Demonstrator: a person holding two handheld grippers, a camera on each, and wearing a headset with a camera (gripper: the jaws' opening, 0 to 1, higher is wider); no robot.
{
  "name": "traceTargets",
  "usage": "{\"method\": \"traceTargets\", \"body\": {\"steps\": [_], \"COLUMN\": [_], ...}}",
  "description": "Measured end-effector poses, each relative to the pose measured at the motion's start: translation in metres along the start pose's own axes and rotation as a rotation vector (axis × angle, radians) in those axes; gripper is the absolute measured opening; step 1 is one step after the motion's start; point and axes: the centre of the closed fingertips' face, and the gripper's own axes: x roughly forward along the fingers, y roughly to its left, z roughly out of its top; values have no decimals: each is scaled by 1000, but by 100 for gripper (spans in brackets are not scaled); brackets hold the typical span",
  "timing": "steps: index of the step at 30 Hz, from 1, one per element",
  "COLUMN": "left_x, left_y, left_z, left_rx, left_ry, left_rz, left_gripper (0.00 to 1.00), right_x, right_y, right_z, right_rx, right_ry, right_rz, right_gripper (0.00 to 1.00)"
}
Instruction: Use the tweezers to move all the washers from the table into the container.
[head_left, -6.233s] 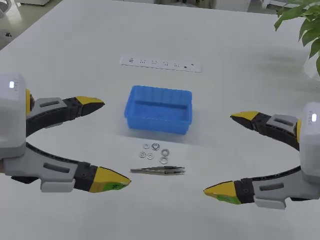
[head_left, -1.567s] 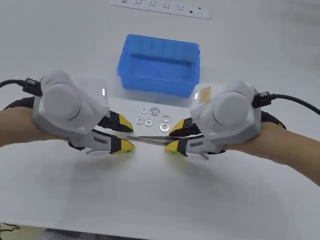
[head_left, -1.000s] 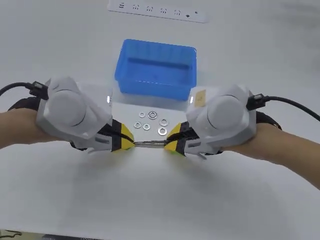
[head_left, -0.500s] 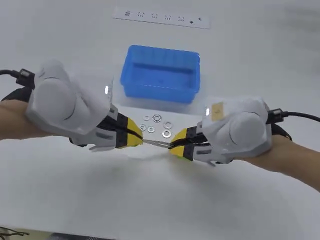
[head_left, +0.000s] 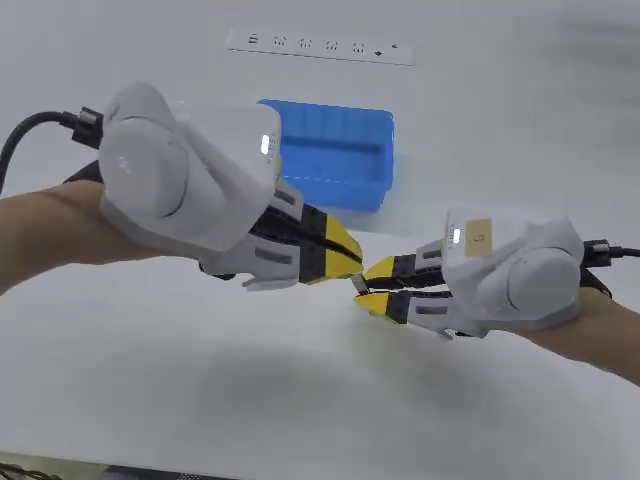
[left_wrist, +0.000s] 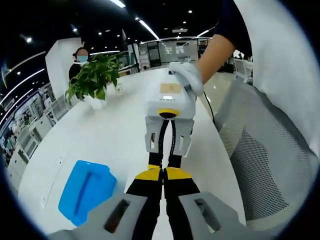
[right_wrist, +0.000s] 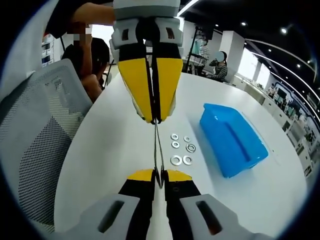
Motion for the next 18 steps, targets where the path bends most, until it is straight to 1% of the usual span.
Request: {"method": "traceTargets", "body": {"steps": [1, 4, 7, 9, 14, 18], "left_x": [3, 5, 9, 11, 20, 25], "left_y": [0, 0, 3, 5, 8, 7], "left_z": [3, 5, 8, 10, 15, 18], "left_rx": [-29, -28, -46, -63, -76, -67], "left_ry": [-14, -30, -56, -72, -111, -123], "left_rz": [9, 17, 30, 34, 45, 36], "left_gripper": [4, 4, 4, 4, 4, 4], "right_x": [-2, -3, -4, -5, -6, -5], "right_y": [0, -1, -2, -2, -6, -6], "right_z": [-1, -2, -3, -3, -5, -6], "right_rx": [-3, -3, 12, 8, -15, -17], "right_ry": [-4, -18, -31, -34, -28, -37], "right_rz": [1, 0, -3, -5, -18, -13], "right_gripper": [8, 8, 8, 8, 11, 11]}}
